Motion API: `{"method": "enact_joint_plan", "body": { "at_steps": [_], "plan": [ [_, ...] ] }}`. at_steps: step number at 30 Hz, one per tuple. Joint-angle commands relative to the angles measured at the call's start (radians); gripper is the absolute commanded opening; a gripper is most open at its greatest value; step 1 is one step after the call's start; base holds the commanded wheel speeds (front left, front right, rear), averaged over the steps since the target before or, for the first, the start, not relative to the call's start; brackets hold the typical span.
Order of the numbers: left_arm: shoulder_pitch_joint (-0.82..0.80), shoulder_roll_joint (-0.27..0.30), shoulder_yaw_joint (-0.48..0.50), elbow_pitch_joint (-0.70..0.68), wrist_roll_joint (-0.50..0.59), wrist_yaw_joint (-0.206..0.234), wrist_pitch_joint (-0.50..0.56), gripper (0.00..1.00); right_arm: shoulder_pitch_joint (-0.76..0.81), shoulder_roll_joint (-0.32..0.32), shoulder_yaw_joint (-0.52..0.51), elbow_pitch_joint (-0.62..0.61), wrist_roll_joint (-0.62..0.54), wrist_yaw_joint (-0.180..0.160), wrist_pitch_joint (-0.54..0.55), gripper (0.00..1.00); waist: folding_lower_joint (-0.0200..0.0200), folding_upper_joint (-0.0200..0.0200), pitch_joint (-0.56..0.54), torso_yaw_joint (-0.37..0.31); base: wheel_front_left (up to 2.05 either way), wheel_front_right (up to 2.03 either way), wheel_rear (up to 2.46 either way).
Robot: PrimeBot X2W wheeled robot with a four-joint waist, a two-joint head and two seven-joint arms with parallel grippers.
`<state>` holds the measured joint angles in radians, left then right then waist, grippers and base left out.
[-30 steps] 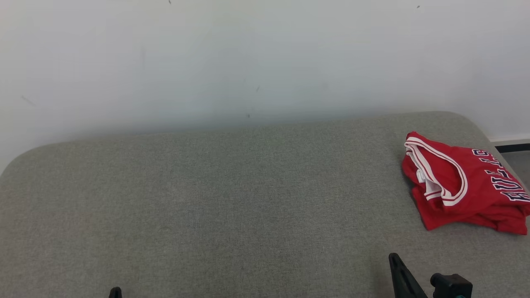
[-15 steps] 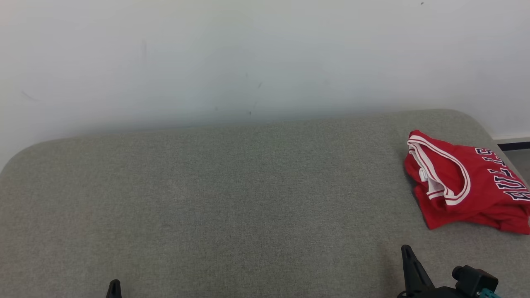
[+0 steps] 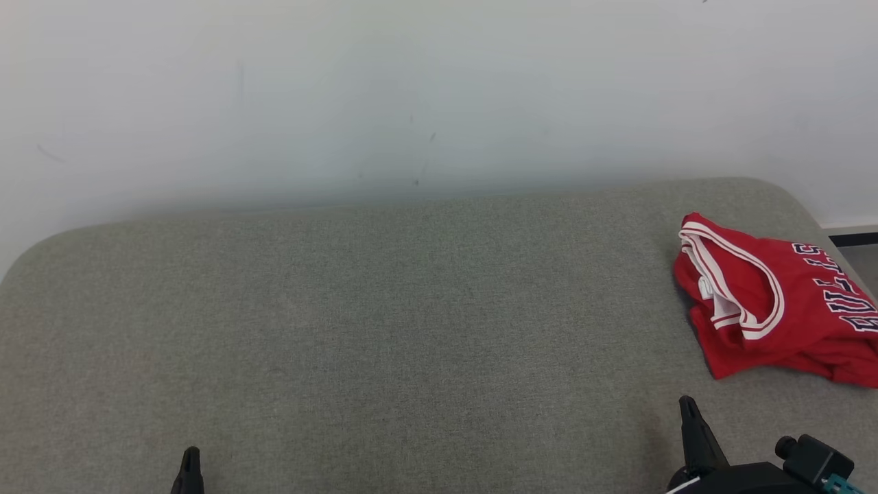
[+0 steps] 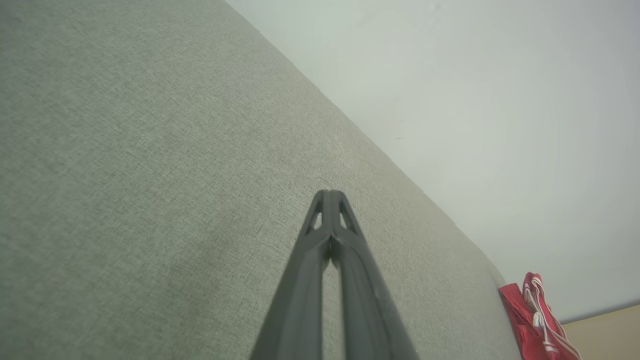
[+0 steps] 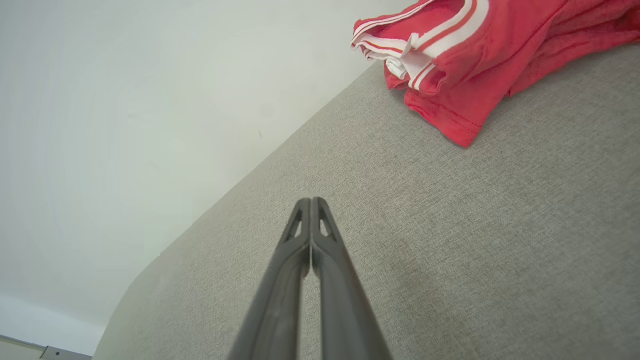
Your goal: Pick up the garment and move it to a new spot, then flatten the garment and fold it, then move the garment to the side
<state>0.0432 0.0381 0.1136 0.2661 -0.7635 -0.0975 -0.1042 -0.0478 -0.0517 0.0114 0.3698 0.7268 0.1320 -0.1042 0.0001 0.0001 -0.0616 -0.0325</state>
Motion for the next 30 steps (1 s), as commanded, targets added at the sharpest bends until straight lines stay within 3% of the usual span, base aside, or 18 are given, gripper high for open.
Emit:
{"method": "enact_joint_plan", "body": {
  "at_steps": [1, 30],
  "plan": [
    [-0.031, 0.008, 0.001, -0.015, -0.043, -0.005, 0.008, 0.0, -0.028, 0.001, -0.008, -0.02, 0.042, -0.001, 0.009, 0.0, -0.0001, -0.0001, 0.001, 0.001, 0.0, 0.0, 0.0],
    [-0.084, 0.011, 0.001, -0.019, -0.371, -0.017, 0.094, 0.0, -0.044, 0.001, -0.057, -0.064, 0.386, -0.001, 0.095, 0.0, -0.0001, -0.0001, 0.021, 0.011, 0.0, 0.0, 0.0]
  ]
}}
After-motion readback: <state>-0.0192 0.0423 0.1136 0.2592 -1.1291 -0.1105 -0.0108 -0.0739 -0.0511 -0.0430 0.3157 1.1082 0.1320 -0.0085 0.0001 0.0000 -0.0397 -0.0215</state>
